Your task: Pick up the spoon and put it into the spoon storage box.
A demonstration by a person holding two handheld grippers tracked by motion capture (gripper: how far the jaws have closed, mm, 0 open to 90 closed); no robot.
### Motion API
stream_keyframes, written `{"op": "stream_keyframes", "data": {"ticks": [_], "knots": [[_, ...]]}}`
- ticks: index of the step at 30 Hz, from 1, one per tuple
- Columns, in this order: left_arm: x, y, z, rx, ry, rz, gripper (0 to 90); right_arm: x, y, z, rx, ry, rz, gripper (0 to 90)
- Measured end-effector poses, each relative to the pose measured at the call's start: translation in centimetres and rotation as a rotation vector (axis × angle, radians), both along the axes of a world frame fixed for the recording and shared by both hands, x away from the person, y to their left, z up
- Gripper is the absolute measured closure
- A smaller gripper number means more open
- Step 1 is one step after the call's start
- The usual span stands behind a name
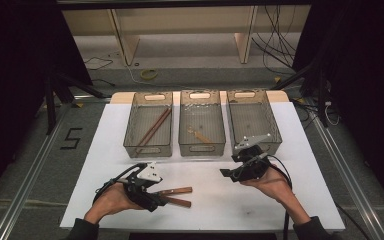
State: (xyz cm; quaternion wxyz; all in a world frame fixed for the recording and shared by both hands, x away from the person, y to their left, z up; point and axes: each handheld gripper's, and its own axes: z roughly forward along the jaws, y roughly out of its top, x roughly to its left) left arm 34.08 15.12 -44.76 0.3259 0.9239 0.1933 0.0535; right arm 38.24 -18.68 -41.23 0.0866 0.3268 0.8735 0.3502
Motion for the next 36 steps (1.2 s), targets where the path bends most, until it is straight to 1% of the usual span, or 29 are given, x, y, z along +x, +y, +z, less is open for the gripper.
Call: {"op": "stream_keyframes", "data": {"ticks": [7,10,13,15,18,23,25,29,32,36], "knots": [[0.0,-0.4,0.0,0.036,0.01,-0.03,25.2,-0.6,-0.4,-0.7,0.002,0.019,-0.001,31.4],[-0.1,-0.6,-0.1,0.044,0.026,-0.038,26.0,-0.7,-0.6,-0.8,0.005,0.026,-0.001,31.4],[-0.1,-0.8,-0.4,0.071,0.03,-0.055,27.6,-0.9,-0.8,-1.0,0.011,0.032,-0.001,31.4],[-0.2,-1.0,-0.5,0.078,0.034,-0.062,28.6,-0.9,-1.0,-1.2,0.01,0.035,-0.001,31.4],[-0.3,-1.2,-0.5,0.078,0.037,-0.075,30.5,-1.1,-1.2,-1.3,0.011,0.04,-0.002,31.4],[-0.5,-1.4,-0.7,0.098,0.032,-0.106,33.8,-1.2,-1.4,-1.6,0.008,0.047,-0.001,31.4],[-0.5,-1.5,-0.8,0.096,0.034,-0.107,35.6,-1.3,-1.4,-1.7,0.008,0.053,-0.001,31.4],[-0.5,-1.8,-1.1,0.114,0.028,-0.128,38.5,-1.4,-1.4,-1.9,0.006,0.056,0.0,31.4],[-0.5,-1.9,-1.3,0.129,0.025,-0.138,40.5,-1.5,-1.4,-2.0,0.004,0.062,0.005,31.4],[-0.4,-2.0,-1.6,0.135,0.025,-0.143,42.5,-1.5,-1.4,-2.0,0.006,0.07,0.005,31.5]]}}
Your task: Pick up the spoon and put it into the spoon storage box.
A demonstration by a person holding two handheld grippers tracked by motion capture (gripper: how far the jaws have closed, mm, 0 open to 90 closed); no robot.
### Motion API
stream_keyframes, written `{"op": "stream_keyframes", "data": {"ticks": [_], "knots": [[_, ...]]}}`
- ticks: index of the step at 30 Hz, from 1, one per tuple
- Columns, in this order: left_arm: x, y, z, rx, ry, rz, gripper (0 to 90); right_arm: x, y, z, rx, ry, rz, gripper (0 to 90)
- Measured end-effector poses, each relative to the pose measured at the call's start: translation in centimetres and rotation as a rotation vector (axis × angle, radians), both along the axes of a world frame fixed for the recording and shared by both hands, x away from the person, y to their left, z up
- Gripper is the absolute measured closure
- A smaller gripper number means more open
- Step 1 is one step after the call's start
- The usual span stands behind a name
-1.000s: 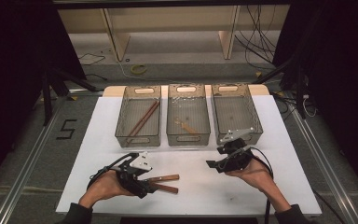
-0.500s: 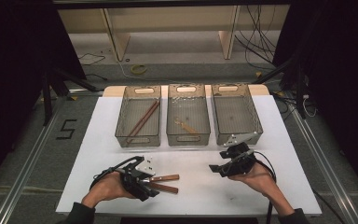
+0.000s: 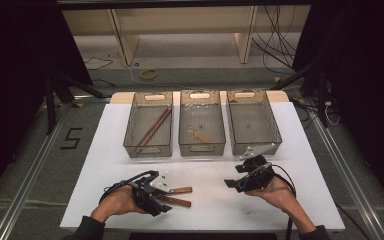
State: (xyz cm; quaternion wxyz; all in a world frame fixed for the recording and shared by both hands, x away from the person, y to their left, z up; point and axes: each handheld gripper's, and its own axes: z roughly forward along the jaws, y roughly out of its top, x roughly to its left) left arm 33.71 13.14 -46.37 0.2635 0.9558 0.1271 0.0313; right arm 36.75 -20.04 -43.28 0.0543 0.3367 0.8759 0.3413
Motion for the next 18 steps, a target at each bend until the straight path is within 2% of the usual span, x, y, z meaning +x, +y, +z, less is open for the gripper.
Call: {"op": "stream_keyframes", "data": {"ticks": [8,18], "knots": [[0.25,-0.13,-0.27,0.0,0.003,-0.005,44.0,0.07,-0.09,-0.13,0.001,0.009,0.002,31.5],[0.36,-0.38,-0.56,0.023,0.001,-0.013,47.2,0.11,-0.06,-0.17,0.0,0.011,0.007,31.6]]}}
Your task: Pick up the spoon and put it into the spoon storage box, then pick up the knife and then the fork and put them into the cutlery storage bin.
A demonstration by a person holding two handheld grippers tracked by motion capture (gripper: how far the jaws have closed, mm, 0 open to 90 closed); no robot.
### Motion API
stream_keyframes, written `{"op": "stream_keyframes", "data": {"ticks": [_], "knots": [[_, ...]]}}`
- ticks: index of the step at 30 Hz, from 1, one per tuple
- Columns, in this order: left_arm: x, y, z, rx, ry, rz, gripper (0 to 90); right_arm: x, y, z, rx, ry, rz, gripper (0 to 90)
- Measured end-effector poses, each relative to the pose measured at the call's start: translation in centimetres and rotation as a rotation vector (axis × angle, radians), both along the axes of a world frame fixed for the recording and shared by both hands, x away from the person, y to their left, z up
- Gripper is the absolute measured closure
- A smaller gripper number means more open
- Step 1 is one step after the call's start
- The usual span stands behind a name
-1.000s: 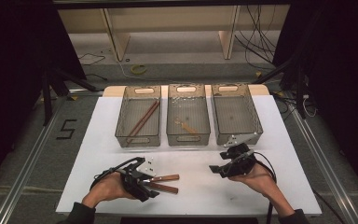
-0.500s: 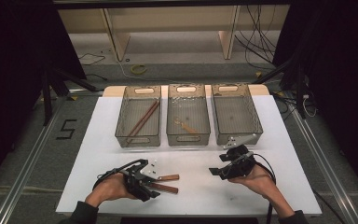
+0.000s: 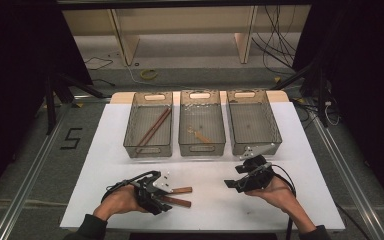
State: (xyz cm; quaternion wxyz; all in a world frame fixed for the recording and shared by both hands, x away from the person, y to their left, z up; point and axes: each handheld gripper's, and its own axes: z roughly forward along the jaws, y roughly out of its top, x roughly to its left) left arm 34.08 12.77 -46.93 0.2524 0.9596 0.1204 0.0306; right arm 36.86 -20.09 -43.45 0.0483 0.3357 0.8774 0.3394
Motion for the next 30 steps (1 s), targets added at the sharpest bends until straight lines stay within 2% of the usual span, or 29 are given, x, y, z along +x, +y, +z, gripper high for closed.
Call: {"op": "stream_keyframes", "data": {"ticks": [8,10,12,15,17,21,25,30], "knots": [[0.0,-0.1,-0.1,0.033,-0.001,-0.014,50.8,0.0,0.1,0.0,0.001,0.007,0.005,31.6],[0.1,-0.1,-0.2,0.045,0.008,-0.013,51.4,0.0,0.1,0.0,0.001,0.007,0.006,31.7],[0.1,0.0,-0.5,0.076,0.016,-0.005,52.5,0.0,0.1,0.0,0.001,0.007,0.007,31.8],[0.3,0.2,-0.5,0.078,0.025,0.007,53.5,0.0,0.2,-0.1,0.0,0.008,0.009,31.8],[0.3,0.1,-0.4,0.096,0.022,-0.001,54.1,0.0,0.2,-0.1,-0.001,0.011,0.008,31.8],[0.6,0.2,-0.2,0.122,0.039,-0.011,53.4,0.1,0.1,-0.2,-0.001,0.017,0.007,31.8],[1.1,0.5,-0.1,0.158,0.045,-0.016,58.2,0.2,0.0,-0.2,-0.001,0.017,0.01,31.9],[1.1,0.4,0.0,0.169,0.038,-0.034,62.1,0.1,0.1,-0.2,-0.004,0.015,0.006,32.3]]}}
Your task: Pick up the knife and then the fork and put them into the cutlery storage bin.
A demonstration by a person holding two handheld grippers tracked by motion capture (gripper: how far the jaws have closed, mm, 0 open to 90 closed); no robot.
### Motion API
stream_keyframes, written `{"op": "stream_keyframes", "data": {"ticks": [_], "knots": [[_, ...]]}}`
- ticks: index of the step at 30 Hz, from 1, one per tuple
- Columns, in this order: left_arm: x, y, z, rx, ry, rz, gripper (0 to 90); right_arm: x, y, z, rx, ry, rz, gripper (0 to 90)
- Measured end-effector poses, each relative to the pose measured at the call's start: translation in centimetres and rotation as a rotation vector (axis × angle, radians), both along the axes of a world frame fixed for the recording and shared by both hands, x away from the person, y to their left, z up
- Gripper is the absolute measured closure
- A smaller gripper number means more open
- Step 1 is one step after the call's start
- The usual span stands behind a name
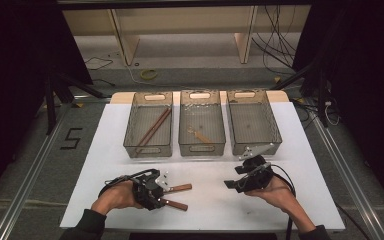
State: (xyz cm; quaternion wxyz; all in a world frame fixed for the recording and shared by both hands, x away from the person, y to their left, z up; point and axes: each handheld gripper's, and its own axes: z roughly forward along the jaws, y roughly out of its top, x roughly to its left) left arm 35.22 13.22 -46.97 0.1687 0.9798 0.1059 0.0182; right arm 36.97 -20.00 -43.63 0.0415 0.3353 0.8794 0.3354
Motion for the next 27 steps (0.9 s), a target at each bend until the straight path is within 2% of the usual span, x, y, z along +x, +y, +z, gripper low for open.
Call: {"op": "stream_keyframes", "data": {"ticks": [5,8,17,21,27], "knots": [[0.1,-0.13,0.05,0.009,-0.005,-0.037,64.9,0.0,0.19,-0.01,-0.005,-0.001,0.005,32.4],[0.14,-0.2,0.12,0.017,-0.006,-0.049,70.0,0.03,0.1,-0.02,-0.004,0.0,0.004,32.4],[-0.12,-0.46,0.19,0.032,-0.028,-0.095,73.1,-0.04,0.06,0.07,-0.005,-0.002,0.002,32.5],[-0.17,-0.55,0.27,0.033,-0.038,-0.094,76.0,-0.09,0.06,0.15,-0.004,-0.003,0.001,32.5],[-0.14,-0.59,0.58,0.008,-0.043,-0.069,76.6,-0.18,0.14,0.25,0.002,-0.008,0.009,32.5]]}}
